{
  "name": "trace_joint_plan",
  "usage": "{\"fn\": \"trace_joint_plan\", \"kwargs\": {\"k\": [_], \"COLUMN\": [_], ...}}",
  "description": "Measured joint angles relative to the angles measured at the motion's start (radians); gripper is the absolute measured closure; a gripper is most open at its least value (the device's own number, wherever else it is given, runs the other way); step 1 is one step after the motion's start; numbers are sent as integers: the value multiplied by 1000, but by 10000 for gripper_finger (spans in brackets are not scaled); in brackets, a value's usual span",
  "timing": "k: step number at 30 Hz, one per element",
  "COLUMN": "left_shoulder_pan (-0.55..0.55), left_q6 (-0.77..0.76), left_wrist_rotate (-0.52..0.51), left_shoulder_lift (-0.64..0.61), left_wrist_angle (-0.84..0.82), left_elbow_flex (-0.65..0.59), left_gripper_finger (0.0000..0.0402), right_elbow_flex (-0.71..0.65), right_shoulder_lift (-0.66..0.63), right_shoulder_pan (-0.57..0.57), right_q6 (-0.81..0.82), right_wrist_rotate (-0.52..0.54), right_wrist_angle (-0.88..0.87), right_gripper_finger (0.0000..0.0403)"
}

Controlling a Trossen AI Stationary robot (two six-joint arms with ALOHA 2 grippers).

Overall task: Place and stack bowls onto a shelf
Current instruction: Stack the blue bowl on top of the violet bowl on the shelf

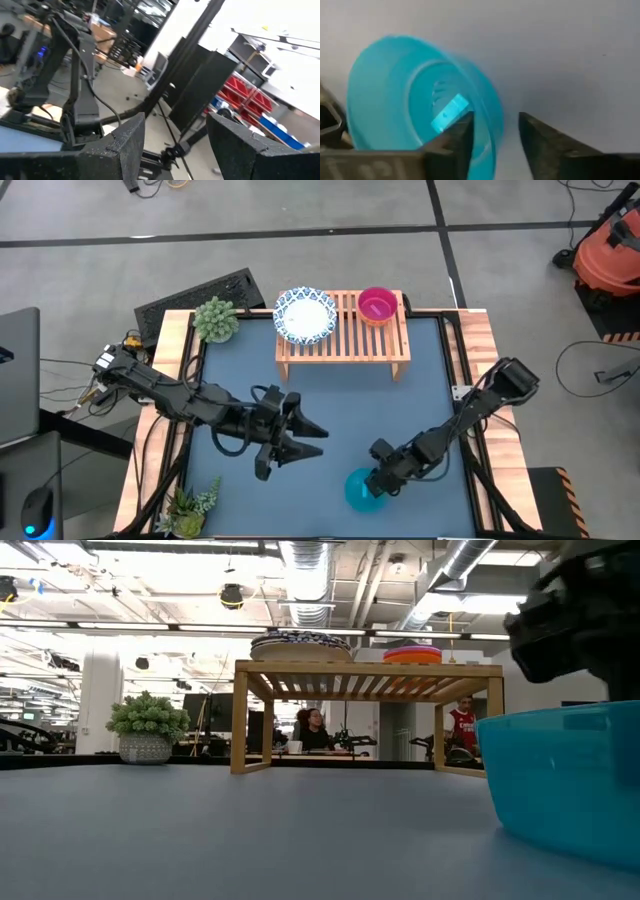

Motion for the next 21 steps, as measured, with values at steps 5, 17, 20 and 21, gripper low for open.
{"fn": "trace_joint_plan", "kwargs": {"k": [5, 17, 20, 21], "left_shoulder_pan": [0, 7, 8, 8], "left_q6": [3, 75, 107, 115], "left_wrist_rotate": [54, 64, 53, 45], "left_shoulder_lift": [-3, -95, -140, -153], "left_wrist_angle": [-7, -83, -137, -157], "left_elbow_flex": [0, 0, 0, 0], "left_gripper_finger": [205, 205, 205, 205], "right_elbow_flex": [94, 295, 383, 415], "right_shoulder_lift": [20, -207, -288, -310], "right_shoulder_pan": [-14, -140, -231, -269], "right_q6": [46, -96, -171, -201], "right_wrist_rotate": [0, -8, 27, 48], "right_wrist_angle": [-170, -629, -805, -863], "right_gripper_finger": [351, 380, 380, 380]}}
